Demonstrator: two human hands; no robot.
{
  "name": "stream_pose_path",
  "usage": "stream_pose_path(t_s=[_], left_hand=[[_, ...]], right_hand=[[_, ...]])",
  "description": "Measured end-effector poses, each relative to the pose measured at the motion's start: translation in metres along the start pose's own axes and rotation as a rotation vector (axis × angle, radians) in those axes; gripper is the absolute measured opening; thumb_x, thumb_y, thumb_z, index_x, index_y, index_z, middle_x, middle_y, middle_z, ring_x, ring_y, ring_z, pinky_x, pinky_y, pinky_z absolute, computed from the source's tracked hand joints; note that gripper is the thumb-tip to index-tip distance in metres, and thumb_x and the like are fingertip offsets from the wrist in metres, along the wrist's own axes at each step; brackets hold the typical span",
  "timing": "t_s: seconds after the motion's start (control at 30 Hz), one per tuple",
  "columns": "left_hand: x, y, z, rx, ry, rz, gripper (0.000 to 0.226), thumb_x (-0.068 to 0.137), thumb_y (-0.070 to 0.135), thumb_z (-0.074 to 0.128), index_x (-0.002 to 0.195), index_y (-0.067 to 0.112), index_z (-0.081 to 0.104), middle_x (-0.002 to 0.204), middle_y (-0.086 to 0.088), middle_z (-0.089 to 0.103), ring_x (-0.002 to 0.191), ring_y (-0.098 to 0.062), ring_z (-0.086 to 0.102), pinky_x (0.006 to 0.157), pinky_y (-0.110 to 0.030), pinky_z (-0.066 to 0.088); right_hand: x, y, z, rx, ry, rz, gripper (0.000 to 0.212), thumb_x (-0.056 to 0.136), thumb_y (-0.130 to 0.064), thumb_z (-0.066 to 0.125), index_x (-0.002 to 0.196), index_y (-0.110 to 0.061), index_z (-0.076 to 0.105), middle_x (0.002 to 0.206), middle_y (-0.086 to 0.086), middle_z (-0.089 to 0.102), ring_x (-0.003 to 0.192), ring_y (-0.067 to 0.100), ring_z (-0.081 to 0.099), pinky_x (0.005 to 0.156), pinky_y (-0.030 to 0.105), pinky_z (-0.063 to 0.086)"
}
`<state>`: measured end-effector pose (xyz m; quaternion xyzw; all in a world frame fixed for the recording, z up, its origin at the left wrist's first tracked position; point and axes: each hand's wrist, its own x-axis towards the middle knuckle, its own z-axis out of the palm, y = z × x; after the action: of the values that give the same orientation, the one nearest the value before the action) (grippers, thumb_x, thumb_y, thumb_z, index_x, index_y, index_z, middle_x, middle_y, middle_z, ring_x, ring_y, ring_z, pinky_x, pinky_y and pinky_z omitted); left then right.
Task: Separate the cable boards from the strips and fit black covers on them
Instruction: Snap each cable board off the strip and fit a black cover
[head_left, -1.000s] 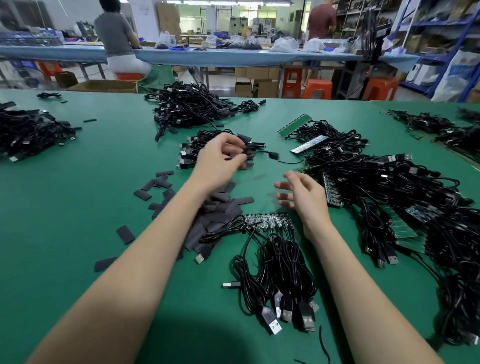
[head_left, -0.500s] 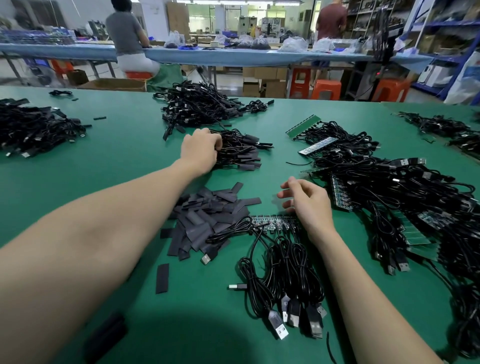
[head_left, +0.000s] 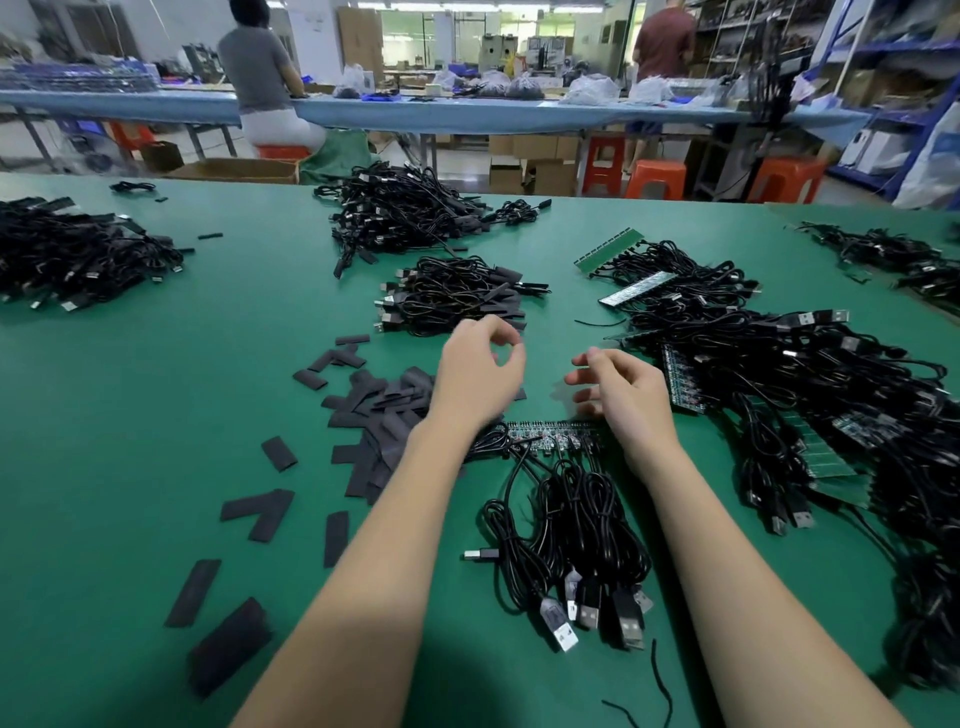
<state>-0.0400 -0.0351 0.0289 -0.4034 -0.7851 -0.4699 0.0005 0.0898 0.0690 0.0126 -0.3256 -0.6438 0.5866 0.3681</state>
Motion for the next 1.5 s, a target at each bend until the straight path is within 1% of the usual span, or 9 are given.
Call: stream_pose_path(t_s=[0.17,0.27,0.37,0.53,0.67,0.87,1.0,1.27,1.5], left_hand=[[-0.019,0.018,0.021,-0.033,-0.138,0.090,0.010,0.096,0.025,0.059,0.089,0.022,0.065,0.086,0.011,0.064,0.062,-0.001,0.052,0.066,-0.023,0.040],[-0.027,0.014,0.024,-0.012,-0.193,0.111,0.016,0.099,0.021,0.053,0.089,0.018,0.066,0.077,0.012,0.059,0.057,0.002,0.048,0.061,-0.024,0.035],[-0.032,0.010,0.026,0.050,-0.231,0.120,0.018,0.099,0.020,0.048,0.089,0.021,0.063,0.088,0.003,0.063,0.068,-0.008,0.050,0.070,-0.033,0.043],[-0.033,0.011,0.028,0.106,-0.252,0.098,0.020,0.100,0.015,0.045,0.092,0.014,0.063,0.089,-0.002,0.059,0.081,-0.019,0.052,0.074,-0.035,0.040],[-0.035,0.017,0.031,0.179,-0.266,0.076,0.024,0.103,0.017,0.041,0.097,0.005,0.060,0.096,-0.012,0.059,0.091,-0.032,0.054,0.083,-0.043,0.044],[-0.034,0.026,0.032,0.280,-0.297,0.093,0.030,0.107,0.025,0.034,0.087,0.010,0.050,0.087,-0.012,0.056,0.089,-0.035,0.053,0.079,-0.043,0.042],[-0.033,0.028,0.029,0.260,-0.210,0.060,0.032,0.108,0.031,0.034,0.082,0.013,0.043,0.086,-0.017,0.061,0.079,-0.034,0.047,0.070,-0.039,0.035],[-0.024,0.037,0.018,0.050,-0.092,-0.007,0.056,0.107,0.034,0.041,0.055,0.015,0.033,0.053,-0.005,0.038,0.060,-0.033,0.040,0.061,-0.038,0.028],[-0.026,0.034,0.015,0.032,-0.024,-0.107,0.068,0.104,0.045,0.043,0.044,0.015,0.034,0.045,-0.004,0.038,0.050,-0.029,0.043,0.054,-0.035,0.032]], right_hand=[[0.001,-0.011,-0.009,-0.084,-0.099,0.002,0.022,0.098,-0.019,0.059,0.082,-0.018,0.074,0.082,0.002,0.075,0.064,0.011,0.064,0.058,0.025,0.053],[0.002,-0.021,-0.020,-0.524,-0.199,-0.079,0.023,0.095,-0.027,0.059,0.081,-0.024,0.077,0.087,-0.003,0.076,0.077,0.016,0.066,0.073,0.033,0.053],[0.002,-0.037,-0.030,-0.965,-0.359,-0.027,0.020,0.096,-0.032,0.059,0.101,-0.029,0.078,0.100,0.000,0.075,0.090,0.019,0.062,0.078,0.026,0.043],[0.000,-0.051,-0.026,-1.119,-0.417,0.120,0.027,0.090,-0.024,0.053,0.091,-0.009,0.075,0.074,0.011,0.070,0.062,0.023,0.058,0.063,0.031,0.053],[-0.001,-0.047,-0.019,-0.924,-0.340,0.219,0.031,0.089,-0.017,0.051,0.099,0.002,0.073,0.091,0.019,0.076,0.082,0.033,0.071,0.087,0.047,0.060],[-0.005,-0.047,-0.021,-0.516,-0.261,0.408,0.020,0.098,-0.016,0.053,0.103,-0.005,0.069,0.069,0.006,0.069,0.060,0.014,0.059,0.050,0.018,0.045],[-0.007,-0.048,-0.028,-0.332,-0.310,0.410,0.022,0.101,-0.024,0.056,0.108,-0.007,0.070,0.075,0.003,0.072,0.060,0.009,0.059,0.051,0.016,0.045],[-0.011,-0.048,-0.039,-0.105,-0.607,0.371,0.020,0.078,-0.027,0.080,0.090,-0.012,0.075,0.078,0.000,0.069,0.067,0.011,0.067,0.063,0.020,0.057],[-0.012,-0.046,-0.033,-0.018,-0.588,0.371,0.023,0.063,-0.015,0.082,0.084,-0.011,0.074,0.074,0.002,0.068,0.059,0.007,0.063,0.058,0.018,0.056]])
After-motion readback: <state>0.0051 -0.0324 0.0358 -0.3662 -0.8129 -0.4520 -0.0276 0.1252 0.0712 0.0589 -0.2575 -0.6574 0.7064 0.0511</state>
